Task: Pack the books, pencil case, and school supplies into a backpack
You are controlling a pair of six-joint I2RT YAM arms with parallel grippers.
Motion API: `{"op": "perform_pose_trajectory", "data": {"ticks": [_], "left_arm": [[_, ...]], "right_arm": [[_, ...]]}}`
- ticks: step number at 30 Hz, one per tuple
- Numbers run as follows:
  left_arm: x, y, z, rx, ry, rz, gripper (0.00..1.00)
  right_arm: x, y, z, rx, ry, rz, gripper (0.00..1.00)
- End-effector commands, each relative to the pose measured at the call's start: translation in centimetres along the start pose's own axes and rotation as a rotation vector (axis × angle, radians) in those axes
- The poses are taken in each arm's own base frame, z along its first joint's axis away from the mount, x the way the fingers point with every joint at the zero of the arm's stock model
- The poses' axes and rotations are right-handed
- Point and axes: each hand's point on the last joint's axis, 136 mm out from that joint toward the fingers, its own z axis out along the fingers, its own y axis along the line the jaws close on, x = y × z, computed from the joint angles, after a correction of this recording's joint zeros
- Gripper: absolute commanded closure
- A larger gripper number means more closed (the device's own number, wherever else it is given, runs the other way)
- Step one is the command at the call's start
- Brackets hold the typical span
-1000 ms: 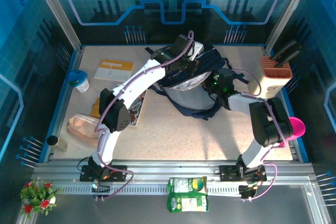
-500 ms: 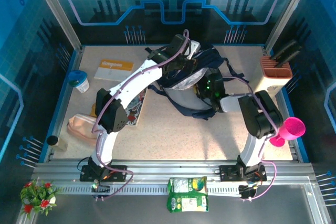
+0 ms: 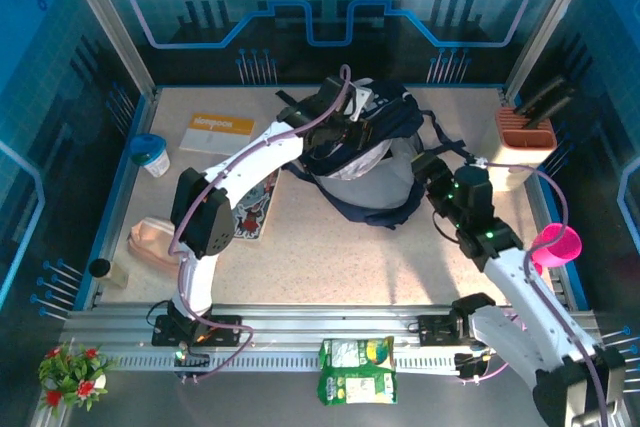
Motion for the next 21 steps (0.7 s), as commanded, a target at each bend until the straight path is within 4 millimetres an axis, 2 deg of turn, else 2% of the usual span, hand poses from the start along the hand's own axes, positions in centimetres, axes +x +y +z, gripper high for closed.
{"op": "perform_pose_trajectory", "data": {"ticks": [1,2,6,7,10,16,18,21], "left_arm": [[-1.6,-0.5,-2.0,0.054,-0.080,-0.073,0.95],[-0.9,-0.4,-1.6,0.057,-0.069,-0.089,0.93],[1.9,0.5,-0.8,0.052,-0.025,-0.161,0.71],[2.6,1.0,-0.8,0.045,-0.015,-0.183,0.65],[4.0,2.9,-1.5,0.025,0.003,-0.268,0.53],[8.3,9.8,-5.4,-0.118,0.002,-0.449,0.31],[10.5,12.5,-7.0,-0.198,0.007,-0.503,0.24],[13.8,15.5,-9.0,-0.280,0.024,-0.578,0.14]], "right_arm": [[-0.2,-3.2,-2.0,0.190,0.029,-0.199,0.16],[-0.3,-2.9,-2.1,0.192,0.042,-0.219,0.16],[-0.1,-1.2,-1.5,0.165,0.107,-0.290,0.14],[0.1,-0.9,-1.2,0.154,0.129,-0.302,0.13],[0.7,0.0,0.0,0.133,0.185,-0.328,0.12],[1.6,1.9,2.0,0.097,0.265,-0.388,0.04],[2.1,2.3,2.7,0.092,0.285,-0.411,0.02],[2.9,2.9,3.6,0.075,0.308,-0.427,0.00]]}}
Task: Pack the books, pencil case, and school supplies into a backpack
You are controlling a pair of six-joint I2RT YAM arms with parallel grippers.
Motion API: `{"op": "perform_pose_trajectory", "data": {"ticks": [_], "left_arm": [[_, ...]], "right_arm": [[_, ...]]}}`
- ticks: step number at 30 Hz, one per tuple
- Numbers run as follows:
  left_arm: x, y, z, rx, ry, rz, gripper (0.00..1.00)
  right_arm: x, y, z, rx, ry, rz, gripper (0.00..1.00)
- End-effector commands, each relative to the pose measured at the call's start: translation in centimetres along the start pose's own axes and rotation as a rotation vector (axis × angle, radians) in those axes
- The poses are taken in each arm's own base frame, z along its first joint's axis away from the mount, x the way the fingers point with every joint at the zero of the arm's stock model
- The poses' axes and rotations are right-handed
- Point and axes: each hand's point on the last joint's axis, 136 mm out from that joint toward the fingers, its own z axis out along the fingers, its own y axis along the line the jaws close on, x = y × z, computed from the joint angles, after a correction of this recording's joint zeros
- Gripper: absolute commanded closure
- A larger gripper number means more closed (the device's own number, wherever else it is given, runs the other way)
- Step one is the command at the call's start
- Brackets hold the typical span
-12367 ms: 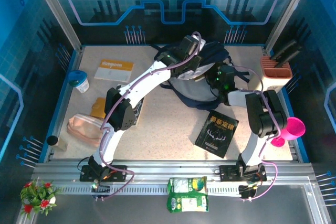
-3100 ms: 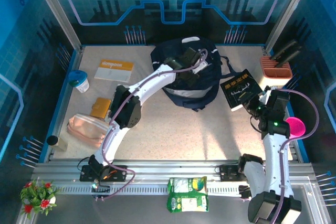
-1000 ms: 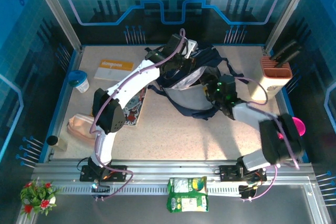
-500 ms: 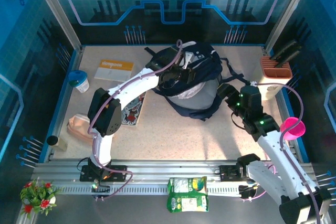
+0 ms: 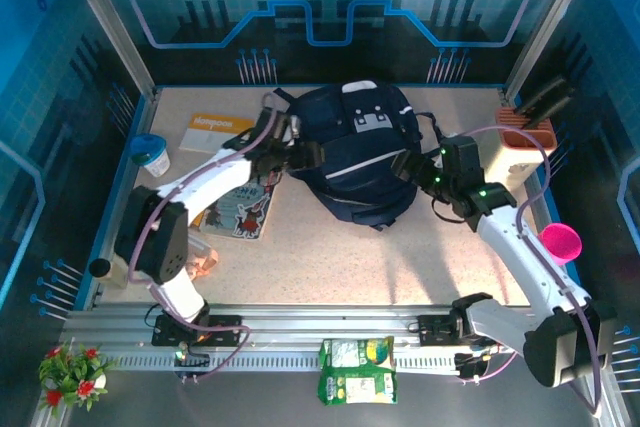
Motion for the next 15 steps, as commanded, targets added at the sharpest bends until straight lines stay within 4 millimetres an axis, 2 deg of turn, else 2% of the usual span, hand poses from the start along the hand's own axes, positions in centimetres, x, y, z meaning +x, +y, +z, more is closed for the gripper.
{"op": "perform_pose_trajectory", "data": {"ticks": [1,3,8,15], "left_arm": [[1.3,4.0,-1.6,-0.091,-0.017,-0.092,0.10],[2.2,6.5,-2.2,-0.144,-0.022,-0.127,0.01],[4.5,10.4,-2.3,-0.221,0.019,-0.190,0.01],[8.3,12.6,-0.3,-0.272,0.143,-0.247,0.01]], "right_arm": [[-0.2,2.2,0.4,-0.057,0.016,-0.063,0.00],[0.0,2.8,1.0,-0.070,0.029,-0.074,0.00],[0.5,4.1,2.1,-0.095,0.062,-0.102,0.00],[1.5,4.8,3.3,-0.126,0.096,-0.111,0.00]]}}
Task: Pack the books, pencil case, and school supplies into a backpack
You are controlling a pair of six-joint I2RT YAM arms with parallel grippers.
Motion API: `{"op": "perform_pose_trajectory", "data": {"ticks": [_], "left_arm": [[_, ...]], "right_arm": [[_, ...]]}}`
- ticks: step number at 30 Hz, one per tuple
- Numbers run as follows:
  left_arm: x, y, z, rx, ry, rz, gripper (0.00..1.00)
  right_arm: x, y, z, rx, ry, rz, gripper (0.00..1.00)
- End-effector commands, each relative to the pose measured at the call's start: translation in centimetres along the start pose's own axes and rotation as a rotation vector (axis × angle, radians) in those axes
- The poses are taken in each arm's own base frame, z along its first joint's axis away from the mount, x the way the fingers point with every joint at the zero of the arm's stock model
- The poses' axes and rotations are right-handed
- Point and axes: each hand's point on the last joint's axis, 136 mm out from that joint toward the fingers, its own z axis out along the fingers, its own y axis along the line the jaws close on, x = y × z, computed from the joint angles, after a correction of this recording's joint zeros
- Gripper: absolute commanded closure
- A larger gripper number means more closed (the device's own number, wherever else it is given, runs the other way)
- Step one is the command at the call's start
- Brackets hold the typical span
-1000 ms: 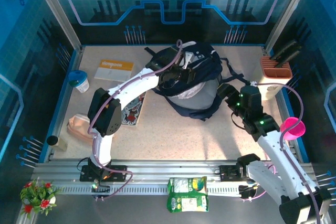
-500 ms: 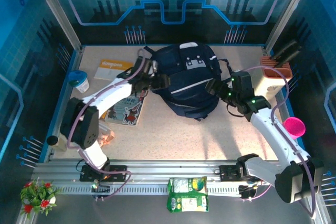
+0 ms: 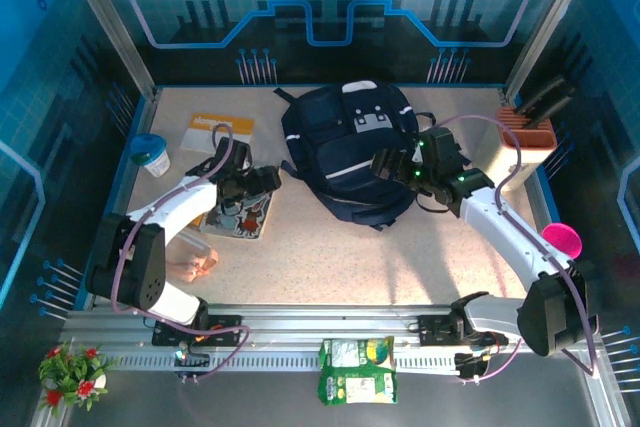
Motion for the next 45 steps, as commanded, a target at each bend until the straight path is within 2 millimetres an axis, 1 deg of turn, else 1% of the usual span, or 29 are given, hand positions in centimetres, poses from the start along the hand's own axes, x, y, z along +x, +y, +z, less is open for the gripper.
{"op": "perform_pose_trajectory", "data": {"ticks": [1,5,8,13,17,20,21,23,25,28,30,32,36,38,41,45], "left_arm": [[2.3,1.7,1.4,-0.049,0.085,-0.045,0.01],[3.8,1.4,2.3,-0.008,0.141,-0.061,0.01],[5.2,0.2,3.1,0.054,0.202,-0.056,0.01],[8.3,-1.4,4.0,0.067,0.294,-0.043,0.01],[11.6,-3.7,4.1,0.104,0.372,-0.092,0.01],[13.9,-6.1,3.8,0.144,0.413,-0.120,0.01],[14.6,-6.9,3.7,0.157,0.422,-0.128,0.01],[15.2,-8.3,3.1,0.185,0.432,-0.134,0.01],[14.5,-9.1,2.2,0.211,0.409,-0.133,0.01],[11.7,-9.8,-0.1,0.227,0.312,-0.092,0.01],[9.6,-9.4,-1.8,0.215,0.249,-0.068,0.01],[7.8,-8.3,-3.0,0.191,0.186,-0.062,0.01],[5.4,-4.3,-3.8,0.135,0.094,-0.098,0.01],[4.9,-2.4,-3.9,0.114,0.071,-0.135,0.01],[4.6,-0.2,-3.9,0.095,0.049,-0.185,0.01],[5.2,1.2,-3.5,0.096,0.060,-0.228,0.01]], "right_arm": [[-0.4,1.7,0.1,-0.057,-0.008,-0.035,0.00],[-0.2,1.7,0.5,-0.058,0.007,-0.050,0.00],[-0.1,1.6,1.0,-0.056,0.020,-0.052,0.00],[0.0,1.8,1.6,-0.066,0.039,-0.062,0.01],[-0.1,1.8,1.9,-0.060,0.044,-0.084,0.01],[-0.2,1.8,2.0,-0.055,0.050,-0.096,0.01],[-0.1,1.8,2.1,-0.053,0.054,-0.097,0.01],[-0.1,1.9,2.3,-0.057,0.060,-0.095,0.01],[0.1,2.1,2.5,-0.068,0.071,-0.095,0.01],[0.5,2.7,2.8,-0.089,0.087,-0.105,0.03],[1.0,3.5,3.0,-0.100,0.104,-0.126,0.05],[1.7,4.4,3.3,-0.111,0.121,-0.161,0.06],[3.9,7.1,4.5,-0.132,0.173,-0.258,0.11],[5.4,8.5,5.4,-0.138,0.208,-0.307,0.14],[7.7,10.4,6.7,-0.140,0.265,-0.376,0.18],[10.7,12.2,8.7,-0.134,0.337,-0.435,0.23]]}}
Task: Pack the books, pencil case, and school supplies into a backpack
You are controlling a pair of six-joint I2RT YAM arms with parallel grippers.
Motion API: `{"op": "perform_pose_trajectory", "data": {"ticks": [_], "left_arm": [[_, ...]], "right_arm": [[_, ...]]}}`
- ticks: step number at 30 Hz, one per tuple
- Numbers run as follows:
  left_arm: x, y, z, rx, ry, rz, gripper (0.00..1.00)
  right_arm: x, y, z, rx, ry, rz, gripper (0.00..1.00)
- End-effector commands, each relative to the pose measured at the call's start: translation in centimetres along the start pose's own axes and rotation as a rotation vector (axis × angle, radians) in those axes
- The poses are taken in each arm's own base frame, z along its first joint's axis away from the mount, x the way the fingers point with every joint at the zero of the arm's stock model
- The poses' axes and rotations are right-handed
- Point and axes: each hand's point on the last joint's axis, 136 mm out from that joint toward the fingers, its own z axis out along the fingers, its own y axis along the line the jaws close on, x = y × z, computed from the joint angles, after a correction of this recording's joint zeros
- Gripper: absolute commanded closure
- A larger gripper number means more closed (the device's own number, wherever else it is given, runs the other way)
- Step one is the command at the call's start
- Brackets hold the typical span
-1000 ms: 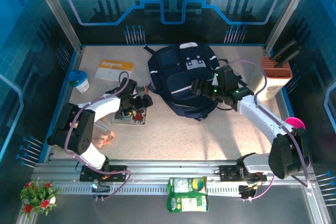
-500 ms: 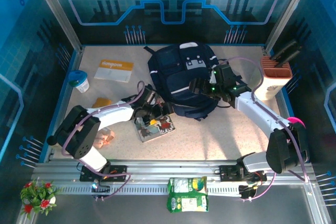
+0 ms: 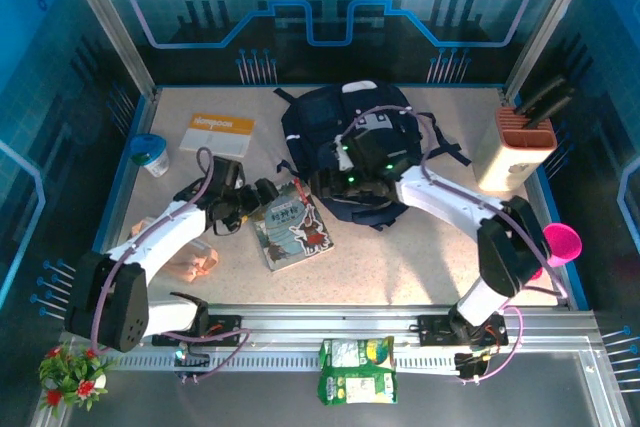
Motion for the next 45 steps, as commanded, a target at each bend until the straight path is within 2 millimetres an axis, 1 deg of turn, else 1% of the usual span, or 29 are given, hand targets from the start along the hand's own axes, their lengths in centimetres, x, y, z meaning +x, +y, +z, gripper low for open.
{"op": "perform_pose_trajectory", "data": {"ticks": [1,3,7,10,14,18,23,29,35,39,45], "left_arm": [[0.8,1.7,0.0,-0.024,0.024,-0.009,0.01],[0.9,2.3,0.2,-0.028,0.032,-0.026,0.01],[0.6,2.4,0.4,-0.010,0.031,-0.037,0.03],[0.8,2.5,0.9,-0.009,0.052,-0.044,0.07],[1.3,2.6,1.7,-0.003,0.089,-0.051,0.13],[1.5,2.5,2.1,0.005,0.110,-0.050,0.17],[1.8,2.5,2.5,0.006,0.135,-0.045,0.18],[2.2,2.1,3.2,0.027,0.177,-0.051,0.22],[2.3,1.1,3.2,0.076,0.196,-0.045,0.24],[2.4,0.4,3.0,0.111,0.211,-0.031,0.30],[2.2,-1.2,1.6,0.177,0.200,0.027,0.45]], "right_arm": [[1.1,1.4,2.0,0.019,0.066,-0.060,0.24],[2.0,1.9,3.5,0.029,0.113,-0.075,0.28],[3.5,2.3,6.2,0.071,0.199,-0.121,0.34],[4.5,2.3,7.5,0.104,0.249,-0.158,0.35],[5.4,1.6,8.9,0.151,0.303,-0.165,0.35],[6.1,0.9,9.5,0.181,0.334,-0.158,0.33],[7.1,0.0,10.1,0.199,0.368,-0.155,0.31],[8.2,-0.4,10.9,0.193,0.405,-0.135,0.30],[8.6,-0.8,11.2,0.189,0.414,-0.107,0.30],[8.7,-1.1,11.2,0.190,0.416,-0.097,0.31],[8.9,-1.3,11.3,0.190,0.419,-0.085,0.31]]}}
